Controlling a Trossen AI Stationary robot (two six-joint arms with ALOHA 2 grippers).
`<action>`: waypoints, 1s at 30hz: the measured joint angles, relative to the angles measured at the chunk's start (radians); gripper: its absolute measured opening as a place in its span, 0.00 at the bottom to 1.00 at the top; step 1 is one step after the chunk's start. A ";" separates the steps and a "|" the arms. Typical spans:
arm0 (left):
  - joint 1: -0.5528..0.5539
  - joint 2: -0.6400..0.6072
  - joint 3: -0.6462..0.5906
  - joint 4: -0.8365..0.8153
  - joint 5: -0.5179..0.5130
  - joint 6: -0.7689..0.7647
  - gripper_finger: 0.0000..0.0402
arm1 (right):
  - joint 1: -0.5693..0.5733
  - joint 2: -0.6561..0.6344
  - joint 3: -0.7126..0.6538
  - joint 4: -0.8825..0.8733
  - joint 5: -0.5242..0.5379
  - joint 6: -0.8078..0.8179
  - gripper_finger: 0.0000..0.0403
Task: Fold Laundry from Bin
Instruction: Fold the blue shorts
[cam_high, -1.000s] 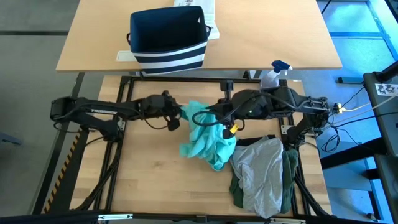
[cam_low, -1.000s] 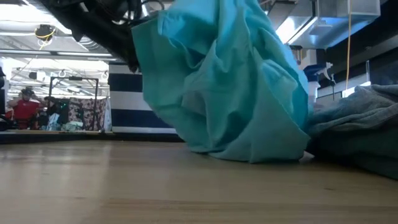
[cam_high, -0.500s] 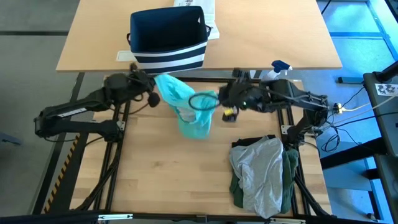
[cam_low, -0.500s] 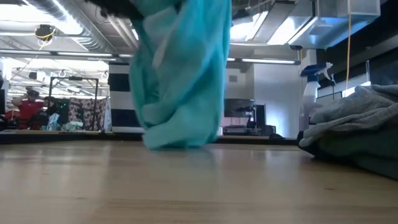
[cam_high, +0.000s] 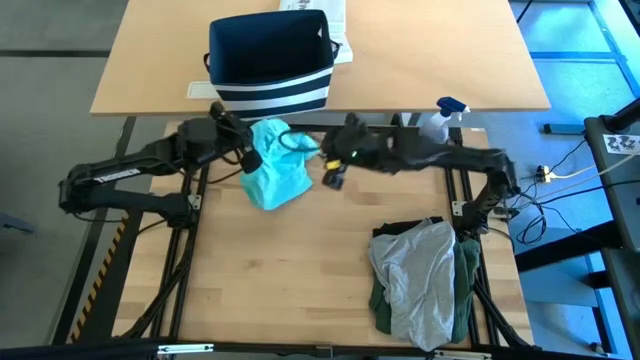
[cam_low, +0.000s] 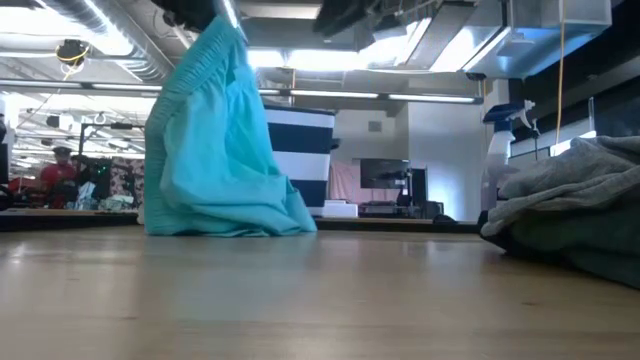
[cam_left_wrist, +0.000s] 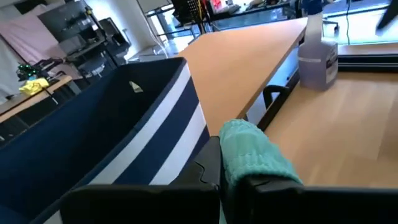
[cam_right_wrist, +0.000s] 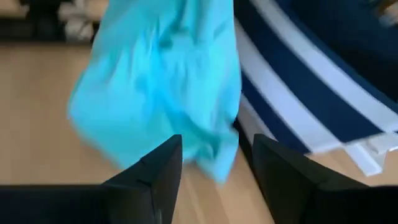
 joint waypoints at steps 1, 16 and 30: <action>0.000 0.007 0.000 0.004 -0.007 0.000 0.00 | 0.002 0.000 -0.059 0.097 0.031 0.005 0.48; 0.001 0.117 0.209 -0.031 -0.074 0.055 0.00 | 0.056 0.127 -0.614 1.263 -0.104 0.074 0.32; 0.028 0.275 0.380 -0.064 -0.092 0.107 0.00 | 0.153 0.237 -0.540 1.403 0.006 -0.478 0.32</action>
